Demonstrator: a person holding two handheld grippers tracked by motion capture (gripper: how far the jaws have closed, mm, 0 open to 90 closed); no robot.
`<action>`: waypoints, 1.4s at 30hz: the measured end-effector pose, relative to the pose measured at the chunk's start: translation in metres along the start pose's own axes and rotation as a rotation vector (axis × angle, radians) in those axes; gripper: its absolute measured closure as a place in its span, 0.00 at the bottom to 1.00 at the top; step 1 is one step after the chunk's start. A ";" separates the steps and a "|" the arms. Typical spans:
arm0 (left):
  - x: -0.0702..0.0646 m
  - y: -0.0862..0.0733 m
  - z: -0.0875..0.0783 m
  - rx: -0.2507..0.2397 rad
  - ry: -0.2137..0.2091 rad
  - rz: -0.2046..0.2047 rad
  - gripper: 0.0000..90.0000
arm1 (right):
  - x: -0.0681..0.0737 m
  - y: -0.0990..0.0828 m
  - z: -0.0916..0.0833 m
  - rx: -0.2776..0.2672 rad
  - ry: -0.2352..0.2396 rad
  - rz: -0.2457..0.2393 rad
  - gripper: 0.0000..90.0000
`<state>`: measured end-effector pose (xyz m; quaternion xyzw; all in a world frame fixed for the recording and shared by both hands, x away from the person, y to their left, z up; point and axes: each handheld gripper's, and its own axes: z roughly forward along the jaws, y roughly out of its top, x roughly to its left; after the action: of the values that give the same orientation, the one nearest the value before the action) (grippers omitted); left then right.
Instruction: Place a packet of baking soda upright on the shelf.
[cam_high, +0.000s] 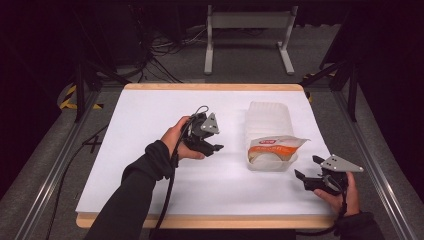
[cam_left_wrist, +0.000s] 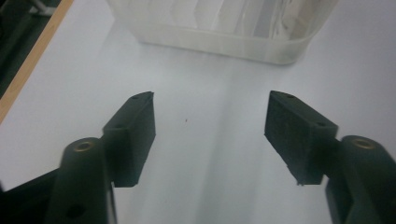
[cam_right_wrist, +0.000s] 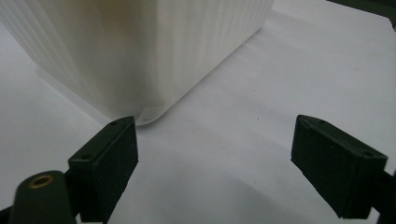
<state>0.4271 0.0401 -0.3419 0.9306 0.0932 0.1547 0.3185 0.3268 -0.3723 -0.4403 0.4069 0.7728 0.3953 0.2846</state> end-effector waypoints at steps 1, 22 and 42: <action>0.000 -0.002 0.000 0.011 0.011 0.000 0.34 | 0.000 0.000 0.000 0.000 0.000 0.000 0.17; -0.002 -0.065 -0.018 -0.017 0.164 -0.089 0.17 | 0.003 0.001 -0.002 -0.005 -0.002 -0.024 0.17; -0.004 -0.127 -0.040 -0.036 0.228 -0.196 0.10 | 0.011 0.006 -0.006 -0.020 -0.009 -0.075 0.17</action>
<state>0.4001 0.1601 -0.3918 0.8876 0.2161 0.2291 0.3361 0.3192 -0.3624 -0.4331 0.3765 0.7823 0.3903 0.3065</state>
